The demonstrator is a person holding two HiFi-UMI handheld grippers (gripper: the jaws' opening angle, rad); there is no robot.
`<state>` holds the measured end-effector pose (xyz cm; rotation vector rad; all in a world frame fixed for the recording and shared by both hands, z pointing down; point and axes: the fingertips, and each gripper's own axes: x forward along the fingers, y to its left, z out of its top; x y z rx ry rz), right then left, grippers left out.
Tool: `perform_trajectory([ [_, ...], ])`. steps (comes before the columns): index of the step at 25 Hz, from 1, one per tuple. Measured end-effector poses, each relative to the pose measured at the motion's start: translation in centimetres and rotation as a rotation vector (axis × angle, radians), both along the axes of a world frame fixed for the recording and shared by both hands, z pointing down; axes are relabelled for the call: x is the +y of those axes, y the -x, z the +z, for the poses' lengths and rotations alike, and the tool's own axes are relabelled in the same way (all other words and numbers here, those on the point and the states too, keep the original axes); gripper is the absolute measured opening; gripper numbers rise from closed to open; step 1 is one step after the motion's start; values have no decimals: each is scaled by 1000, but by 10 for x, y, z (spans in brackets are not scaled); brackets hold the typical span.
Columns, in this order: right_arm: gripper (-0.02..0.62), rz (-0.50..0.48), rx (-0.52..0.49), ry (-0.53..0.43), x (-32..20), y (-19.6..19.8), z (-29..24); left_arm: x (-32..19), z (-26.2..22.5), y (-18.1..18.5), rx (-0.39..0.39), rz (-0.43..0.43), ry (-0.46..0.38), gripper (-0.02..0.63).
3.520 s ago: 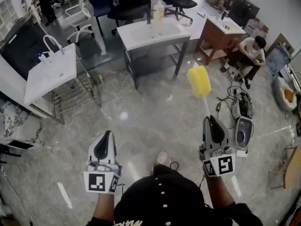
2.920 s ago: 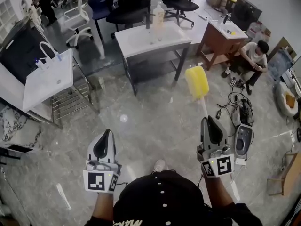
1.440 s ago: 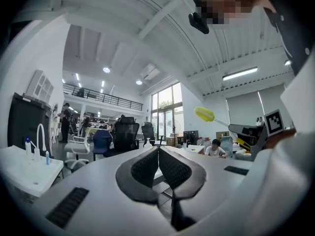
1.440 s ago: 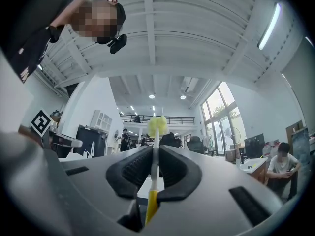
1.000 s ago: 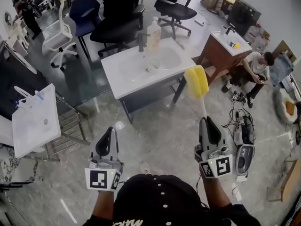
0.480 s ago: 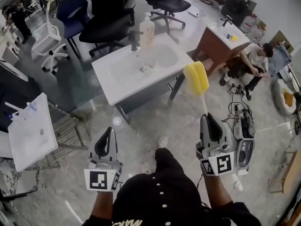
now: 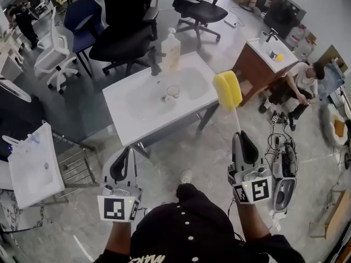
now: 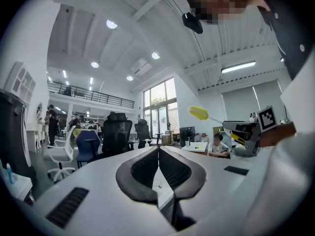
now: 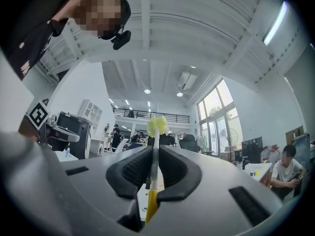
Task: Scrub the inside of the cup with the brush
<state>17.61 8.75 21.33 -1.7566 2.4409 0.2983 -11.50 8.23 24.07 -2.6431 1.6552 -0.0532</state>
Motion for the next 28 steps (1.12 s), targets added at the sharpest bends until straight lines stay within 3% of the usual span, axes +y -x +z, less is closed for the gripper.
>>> perform_trajectory([
  [15, 49, -90, 4, 23, -146, -59, 14, -128, 11, -74, -30, -54, 38, 26],
  [28, 49, -132, 17, 45, -241, -62, 26, -215, 34, -82, -36, -65, 95, 26],
])
